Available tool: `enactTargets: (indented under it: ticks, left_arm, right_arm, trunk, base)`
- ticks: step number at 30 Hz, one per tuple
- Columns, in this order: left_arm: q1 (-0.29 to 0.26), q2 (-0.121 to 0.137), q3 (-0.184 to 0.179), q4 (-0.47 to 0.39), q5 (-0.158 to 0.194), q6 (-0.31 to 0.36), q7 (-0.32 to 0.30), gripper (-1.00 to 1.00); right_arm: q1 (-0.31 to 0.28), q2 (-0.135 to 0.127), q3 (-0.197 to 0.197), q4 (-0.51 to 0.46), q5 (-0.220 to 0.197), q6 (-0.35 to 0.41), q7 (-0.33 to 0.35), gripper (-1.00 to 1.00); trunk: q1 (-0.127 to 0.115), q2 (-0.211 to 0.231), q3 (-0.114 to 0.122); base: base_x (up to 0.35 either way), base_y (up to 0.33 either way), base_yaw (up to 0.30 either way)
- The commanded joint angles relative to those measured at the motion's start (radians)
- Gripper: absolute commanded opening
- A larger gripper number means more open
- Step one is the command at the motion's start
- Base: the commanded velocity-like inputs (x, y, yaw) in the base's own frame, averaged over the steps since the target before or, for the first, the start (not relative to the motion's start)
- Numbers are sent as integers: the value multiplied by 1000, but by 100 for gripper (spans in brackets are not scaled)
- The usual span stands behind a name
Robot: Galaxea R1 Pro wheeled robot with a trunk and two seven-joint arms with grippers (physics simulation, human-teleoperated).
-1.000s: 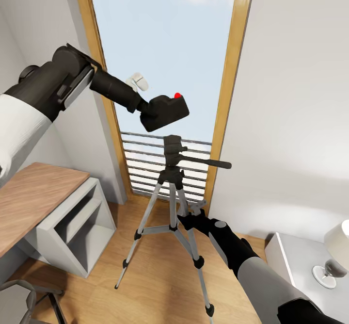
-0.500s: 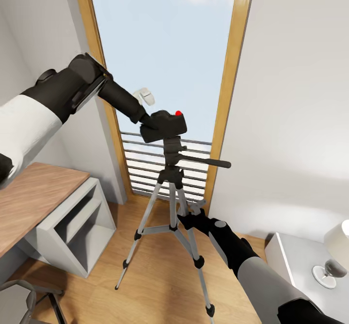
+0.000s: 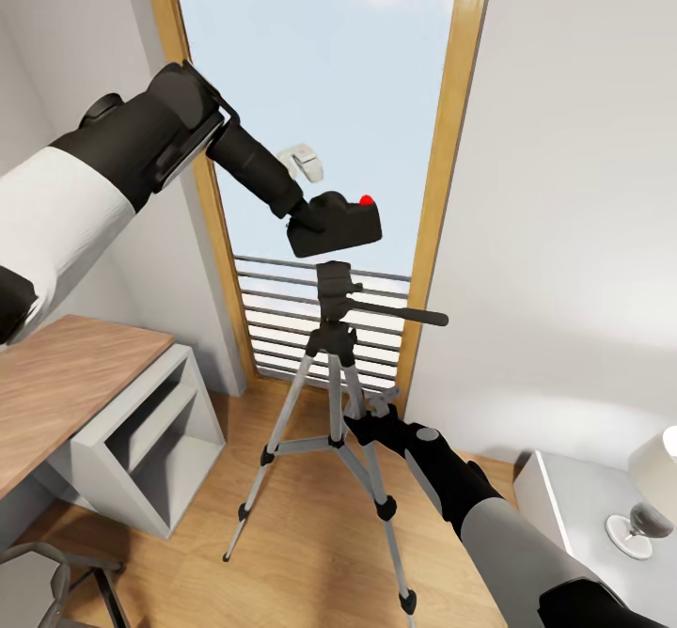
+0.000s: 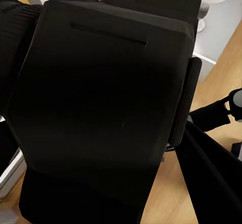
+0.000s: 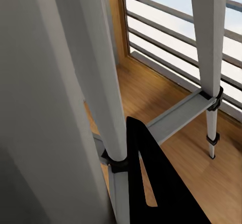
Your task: Attach the digital camera to the camera tripod in the bedroom.
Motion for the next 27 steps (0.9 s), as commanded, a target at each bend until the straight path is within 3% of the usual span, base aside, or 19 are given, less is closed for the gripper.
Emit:
enactTargets:
  ticks: [1,11,27]
  left_arm:
    - [-2,1,-6,-1,8,10,2,-100]
    - [-4,-35,-14,52,7,38,34,-100]
    - [-4,-42,-1,71,5,43,56,-100]
  right_arm:
    - [-1,0,-1,-2,1,6,2,-100]
    - [-1,1,1,2,1,6,2,-100]
    - [-1,2,1,3,0,9,2,-100]
  trunk:
    - [1,-2,-2]
    - [1,-2,-2]
    - [1,-2,-2]
  base:
    - [0,0,0]
    - [0,0,0]
    - [0,0,0]
